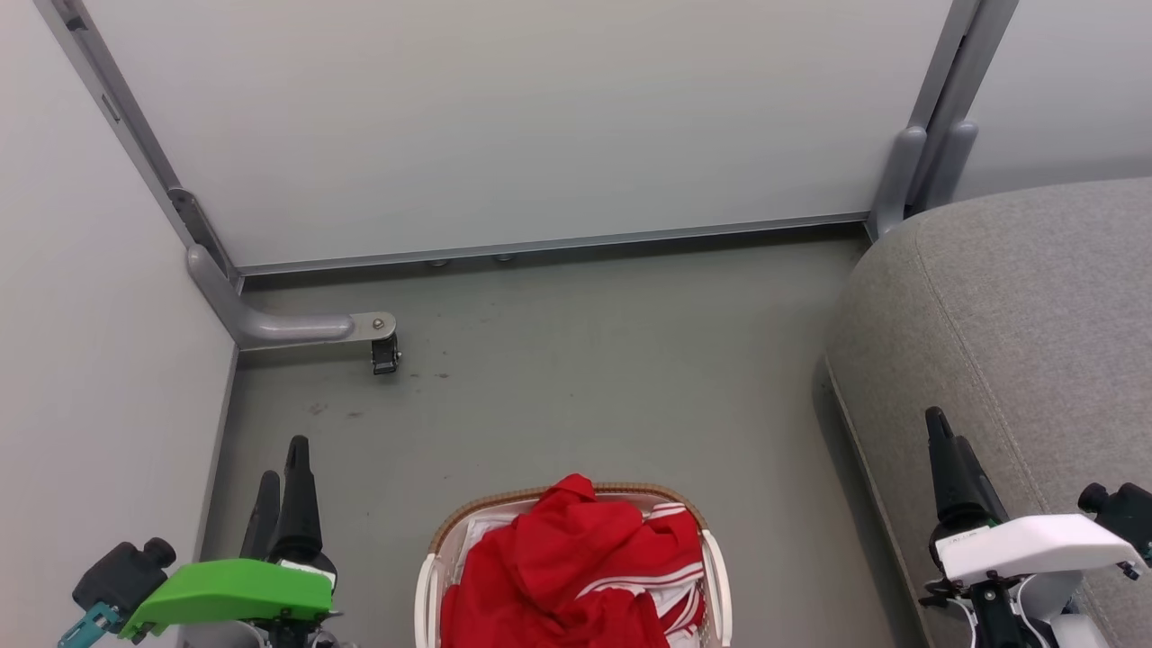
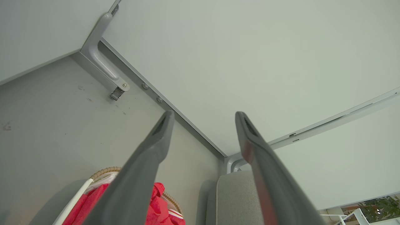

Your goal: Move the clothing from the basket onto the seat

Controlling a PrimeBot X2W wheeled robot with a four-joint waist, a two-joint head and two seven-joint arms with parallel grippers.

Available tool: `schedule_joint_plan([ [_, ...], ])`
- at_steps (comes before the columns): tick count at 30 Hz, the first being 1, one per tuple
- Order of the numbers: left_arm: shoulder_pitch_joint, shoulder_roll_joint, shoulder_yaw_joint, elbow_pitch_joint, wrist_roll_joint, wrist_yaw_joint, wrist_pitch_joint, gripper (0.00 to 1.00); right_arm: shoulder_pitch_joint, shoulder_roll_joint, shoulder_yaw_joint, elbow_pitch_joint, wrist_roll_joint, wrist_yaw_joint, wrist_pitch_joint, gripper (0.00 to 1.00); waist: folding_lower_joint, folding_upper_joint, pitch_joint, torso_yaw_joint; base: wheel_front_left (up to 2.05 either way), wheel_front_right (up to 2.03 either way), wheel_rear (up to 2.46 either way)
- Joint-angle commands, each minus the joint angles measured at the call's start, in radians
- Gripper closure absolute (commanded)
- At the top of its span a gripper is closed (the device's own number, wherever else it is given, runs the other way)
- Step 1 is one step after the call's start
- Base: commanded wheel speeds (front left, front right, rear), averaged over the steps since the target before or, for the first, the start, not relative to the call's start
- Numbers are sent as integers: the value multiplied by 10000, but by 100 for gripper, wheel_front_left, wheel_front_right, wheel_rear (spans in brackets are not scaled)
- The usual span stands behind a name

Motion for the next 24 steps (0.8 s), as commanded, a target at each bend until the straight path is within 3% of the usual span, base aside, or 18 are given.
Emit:
schedule_joint_plan([
  [1,-6,62,-51,-189,489,22,-114,0,30,-73,27,-186,-469,2,-111,0,0,0,-4,1,0,0,0],
  [24,359,83,-305,20,3775,23,-765,0,143,-107,318,-70,-3643,4,-774,0,0,0,-98,-4,0,0,0],
])
